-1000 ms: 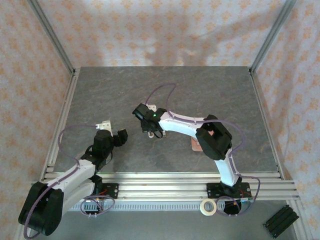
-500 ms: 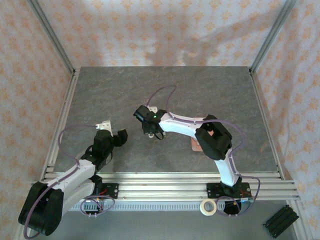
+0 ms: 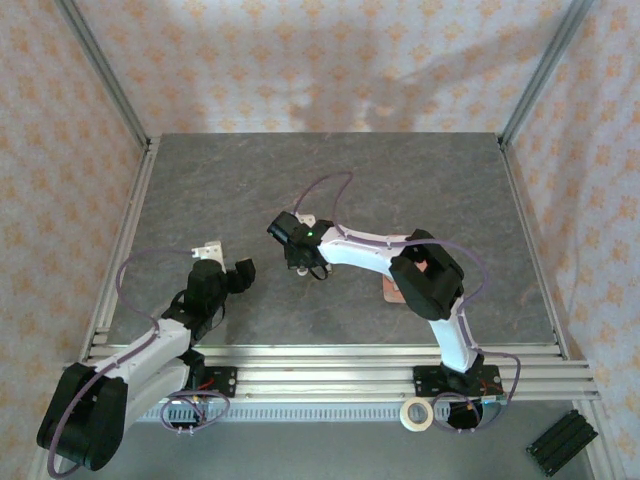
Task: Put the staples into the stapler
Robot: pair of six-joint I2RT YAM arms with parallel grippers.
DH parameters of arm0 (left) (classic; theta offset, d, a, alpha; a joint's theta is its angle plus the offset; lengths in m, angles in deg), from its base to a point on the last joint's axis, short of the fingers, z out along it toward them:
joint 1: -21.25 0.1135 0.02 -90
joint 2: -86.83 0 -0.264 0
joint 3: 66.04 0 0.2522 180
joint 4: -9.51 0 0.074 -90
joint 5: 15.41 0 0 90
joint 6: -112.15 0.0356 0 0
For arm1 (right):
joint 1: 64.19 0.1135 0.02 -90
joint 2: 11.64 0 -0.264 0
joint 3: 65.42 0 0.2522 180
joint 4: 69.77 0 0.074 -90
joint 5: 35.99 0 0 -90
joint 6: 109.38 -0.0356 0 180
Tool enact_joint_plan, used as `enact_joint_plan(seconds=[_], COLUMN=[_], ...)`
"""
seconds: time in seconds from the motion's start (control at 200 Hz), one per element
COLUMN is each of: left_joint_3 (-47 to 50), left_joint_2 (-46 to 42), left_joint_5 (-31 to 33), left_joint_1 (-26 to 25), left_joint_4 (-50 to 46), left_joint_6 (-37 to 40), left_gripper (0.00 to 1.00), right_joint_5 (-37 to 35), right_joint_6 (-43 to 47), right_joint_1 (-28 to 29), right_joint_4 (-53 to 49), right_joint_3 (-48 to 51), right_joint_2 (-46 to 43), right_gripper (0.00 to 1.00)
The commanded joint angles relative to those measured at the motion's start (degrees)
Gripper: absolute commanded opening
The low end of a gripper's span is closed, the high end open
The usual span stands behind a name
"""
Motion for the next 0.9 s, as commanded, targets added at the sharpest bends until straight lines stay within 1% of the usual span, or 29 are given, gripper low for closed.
enact_joint_plan(seconds=[0.0, 0.415, 0.896], left_joint_3=[-1.68, -1.82, -1.82], left_joint_2=[0.46, 0.82, 0.9], left_joint_5=[0.53, 0.44, 0.42], left_joint_1=[0.5, 0.46, 0.45], left_joint_4=[1.85, 2.18, 2.27], left_joint_6=[1.11, 1.15, 1.1], left_gripper=[0.78, 0.78, 0.78], right_joint_5=[-0.57, -2.14, -1.89], right_joint_6=[-0.9, 0.27, 0.43], right_joint_1=[0.21, 0.25, 0.25], right_joint_4=[-0.37, -0.96, -0.07], right_joint_3=[0.65, -1.38, -1.6], right_joint_2=[1.47, -0.89, -1.9], right_gripper=[0.15, 0.15, 0.15])
